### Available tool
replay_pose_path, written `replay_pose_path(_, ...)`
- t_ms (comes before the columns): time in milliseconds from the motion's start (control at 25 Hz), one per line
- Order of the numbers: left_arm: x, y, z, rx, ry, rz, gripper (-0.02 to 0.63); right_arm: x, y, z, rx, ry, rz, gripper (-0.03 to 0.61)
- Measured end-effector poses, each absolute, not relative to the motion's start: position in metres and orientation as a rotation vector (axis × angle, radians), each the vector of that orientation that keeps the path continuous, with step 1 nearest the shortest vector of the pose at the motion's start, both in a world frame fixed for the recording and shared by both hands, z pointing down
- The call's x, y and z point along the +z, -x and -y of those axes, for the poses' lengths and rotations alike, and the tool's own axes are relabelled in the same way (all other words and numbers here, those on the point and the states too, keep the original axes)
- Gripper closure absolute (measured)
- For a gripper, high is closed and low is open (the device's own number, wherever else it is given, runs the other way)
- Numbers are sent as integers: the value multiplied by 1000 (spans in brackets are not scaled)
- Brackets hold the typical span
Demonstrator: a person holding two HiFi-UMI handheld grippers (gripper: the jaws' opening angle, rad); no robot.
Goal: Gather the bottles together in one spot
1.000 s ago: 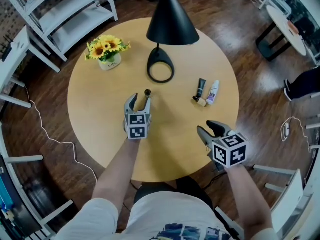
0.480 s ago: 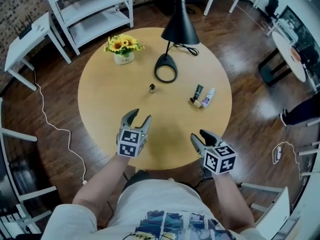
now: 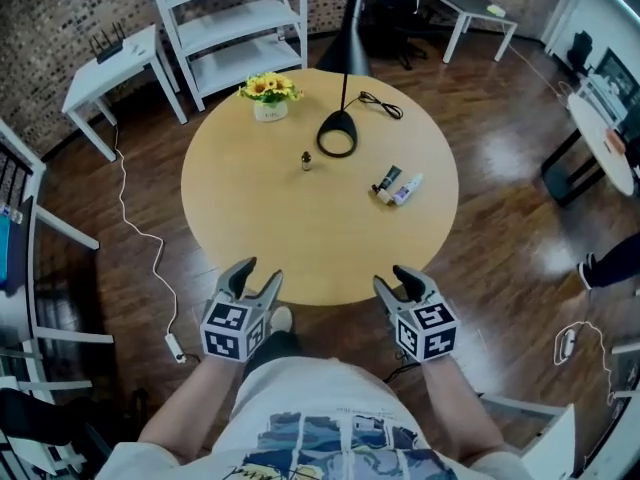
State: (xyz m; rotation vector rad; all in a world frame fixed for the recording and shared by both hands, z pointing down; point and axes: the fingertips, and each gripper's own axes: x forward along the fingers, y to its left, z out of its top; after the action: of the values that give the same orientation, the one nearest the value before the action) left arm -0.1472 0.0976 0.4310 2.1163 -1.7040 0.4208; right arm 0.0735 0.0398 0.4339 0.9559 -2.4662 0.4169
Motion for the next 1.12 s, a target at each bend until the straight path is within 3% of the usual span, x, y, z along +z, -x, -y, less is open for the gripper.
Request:
replay_pose_path(520,418,110,-182,491,-2008,1681,411,433,-131,-103,425,-984,2471,374)
replay_pose_path(1120,418,142,-143,408,-2063,1641,397,466,-110,-56,379,-955,2375,359)
